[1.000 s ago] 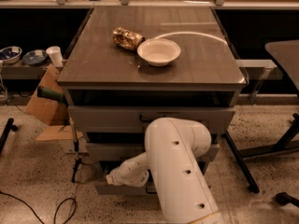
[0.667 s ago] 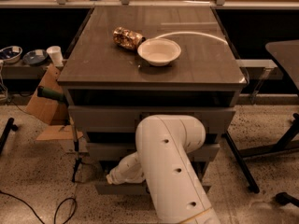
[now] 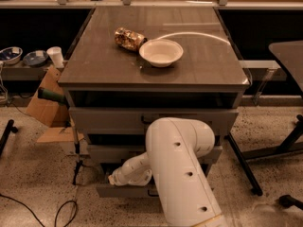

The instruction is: Open bottom drawer

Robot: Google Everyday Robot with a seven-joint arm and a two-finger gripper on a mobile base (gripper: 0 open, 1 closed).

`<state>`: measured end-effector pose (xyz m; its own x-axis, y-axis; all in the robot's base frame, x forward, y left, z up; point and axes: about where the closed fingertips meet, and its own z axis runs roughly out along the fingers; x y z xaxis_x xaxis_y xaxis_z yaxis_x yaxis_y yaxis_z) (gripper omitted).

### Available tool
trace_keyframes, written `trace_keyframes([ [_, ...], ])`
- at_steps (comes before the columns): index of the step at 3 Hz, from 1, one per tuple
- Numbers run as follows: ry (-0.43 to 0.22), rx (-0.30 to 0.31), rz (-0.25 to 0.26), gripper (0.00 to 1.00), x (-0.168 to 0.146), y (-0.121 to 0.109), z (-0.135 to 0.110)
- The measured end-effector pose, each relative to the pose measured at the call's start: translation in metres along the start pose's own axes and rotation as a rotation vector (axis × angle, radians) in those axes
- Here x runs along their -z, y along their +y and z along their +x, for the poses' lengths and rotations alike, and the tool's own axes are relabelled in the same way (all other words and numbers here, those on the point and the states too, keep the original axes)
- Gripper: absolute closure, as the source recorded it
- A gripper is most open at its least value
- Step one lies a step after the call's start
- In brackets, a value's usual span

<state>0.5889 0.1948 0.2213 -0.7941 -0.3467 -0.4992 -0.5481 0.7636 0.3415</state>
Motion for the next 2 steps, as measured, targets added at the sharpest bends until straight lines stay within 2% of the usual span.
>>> trace_keyframes([
  [1,-0.036,-0.026,-0.002,1.0,0.001,-0.0014,-0.0048],
  [2,-0.044,-0.038,0.005,1.0,0.0009,-0.0024,-0.0067],
])
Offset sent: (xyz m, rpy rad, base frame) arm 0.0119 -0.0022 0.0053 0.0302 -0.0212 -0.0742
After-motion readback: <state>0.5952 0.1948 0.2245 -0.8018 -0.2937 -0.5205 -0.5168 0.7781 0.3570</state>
